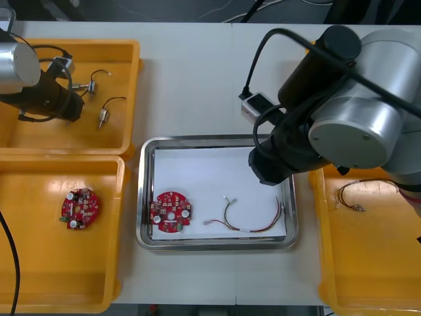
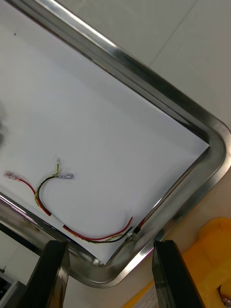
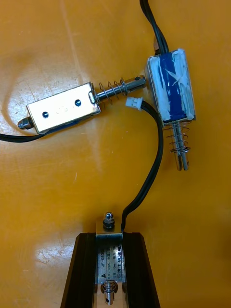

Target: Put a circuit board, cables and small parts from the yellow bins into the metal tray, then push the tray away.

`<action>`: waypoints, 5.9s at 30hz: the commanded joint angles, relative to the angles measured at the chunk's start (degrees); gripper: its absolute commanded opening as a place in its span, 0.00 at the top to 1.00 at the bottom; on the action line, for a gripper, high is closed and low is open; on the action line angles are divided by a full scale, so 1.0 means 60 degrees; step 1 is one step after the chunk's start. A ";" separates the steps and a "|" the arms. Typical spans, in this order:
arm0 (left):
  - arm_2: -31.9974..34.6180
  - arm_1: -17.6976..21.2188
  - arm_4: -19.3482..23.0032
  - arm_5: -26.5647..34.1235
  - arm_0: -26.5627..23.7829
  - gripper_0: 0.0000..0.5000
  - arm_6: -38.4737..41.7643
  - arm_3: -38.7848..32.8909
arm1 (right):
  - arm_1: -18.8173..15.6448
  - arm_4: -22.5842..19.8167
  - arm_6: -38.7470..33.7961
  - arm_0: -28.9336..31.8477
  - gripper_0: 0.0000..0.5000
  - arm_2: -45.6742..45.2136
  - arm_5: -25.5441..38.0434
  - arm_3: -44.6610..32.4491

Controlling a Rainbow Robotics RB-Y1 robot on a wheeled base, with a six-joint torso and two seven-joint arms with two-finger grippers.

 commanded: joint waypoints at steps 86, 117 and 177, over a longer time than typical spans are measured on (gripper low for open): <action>-0.5445 -0.1205 -0.2151 0.3276 0.2323 1.00 0.9053 -0.8260 | -0.4316 -0.0948 0.3179 0.0165 0.00 -0.5316 -0.0661 0.6427; -0.6236 -0.1395 -0.2459 0.2294 0.2601 1.00 0.9287 -0.7747 | -0.3730 -0.2091 0.8379 -0.1695 0.00 -0.3046 -0.4616 1.1071; -0.4786 -0.1527 -0.1565 0.3803 0.2616 0.00 0.9448 -0.9856 | -0.2045 -0.2340 1.1016 -0.3292 0.26 -0.0570 -0.7355 1.4909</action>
